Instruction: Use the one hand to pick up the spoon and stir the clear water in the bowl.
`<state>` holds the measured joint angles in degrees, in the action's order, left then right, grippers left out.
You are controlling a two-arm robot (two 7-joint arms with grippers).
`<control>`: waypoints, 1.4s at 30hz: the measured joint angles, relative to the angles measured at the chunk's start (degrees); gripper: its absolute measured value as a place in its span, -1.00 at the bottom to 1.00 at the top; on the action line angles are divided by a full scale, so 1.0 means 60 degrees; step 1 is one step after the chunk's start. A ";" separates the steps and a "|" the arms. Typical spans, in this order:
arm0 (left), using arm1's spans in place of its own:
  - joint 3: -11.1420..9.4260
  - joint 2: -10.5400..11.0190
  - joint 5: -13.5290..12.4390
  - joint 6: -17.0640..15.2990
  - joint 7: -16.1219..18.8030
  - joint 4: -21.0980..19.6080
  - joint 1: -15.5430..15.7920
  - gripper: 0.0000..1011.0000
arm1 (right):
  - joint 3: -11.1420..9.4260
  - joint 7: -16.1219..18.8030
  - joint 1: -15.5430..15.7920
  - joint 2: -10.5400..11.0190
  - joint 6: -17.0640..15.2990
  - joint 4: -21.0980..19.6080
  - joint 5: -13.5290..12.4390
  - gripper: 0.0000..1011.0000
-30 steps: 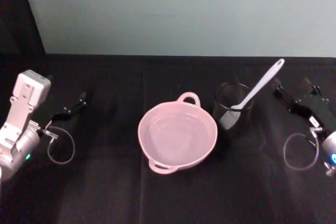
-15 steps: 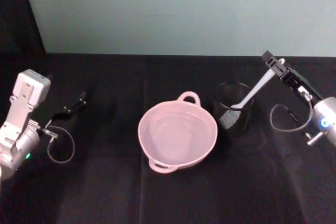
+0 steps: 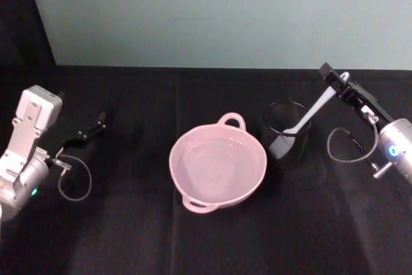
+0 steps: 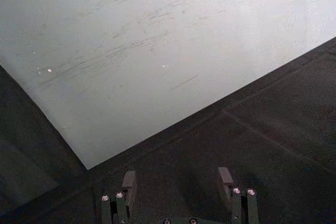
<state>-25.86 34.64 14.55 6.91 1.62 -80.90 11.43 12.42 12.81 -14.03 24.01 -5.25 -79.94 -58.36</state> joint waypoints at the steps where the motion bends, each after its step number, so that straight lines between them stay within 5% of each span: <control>1: -0.0001 0.0000 0.0000 0.0001 0.0000 0.0000 -0.0001 1.00 | -0.0002 -0.0020 0.0033 0.0018 0.0023 -0.0038 0.0016 0.40; 14: 0.0000 0.0000 0.0000 0.0000 0.0000 0.0000 0.0000 1.00 | -0.0016 -0.0020 0.0160 0.0105 0.0040 -0.0180 -0.0038 -0.40; 21: 0.0000 0.0000 0.0000 0.0000 0.0000 0.0000 0.0000 1.00 | 0.0064 -0.0111 0.0368 0.0296 0.0180 -0.0925 0.0235 -0.82; 32: 0.0000 0.0000 0.0000 0.0000 0.0000 0.0000 -0.0001 1.00 | 0.0341 -0.0301 0.0289 0.0818 0.0133 -0.2244 0.1556 -0.87; 42: 0.0000 0.0000 0.0000 0.0000 0.0000 0.0000 -0.0001 1.00 | 0.0598 -0.0235 -0.0284 0.1469 -0.0949 -0.3161 0.2527 -0.87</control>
<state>-25.86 34.65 14.55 6.91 1.62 -80.90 11.43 16.00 11.40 -15.74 32.83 -10.95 -98.91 -43.20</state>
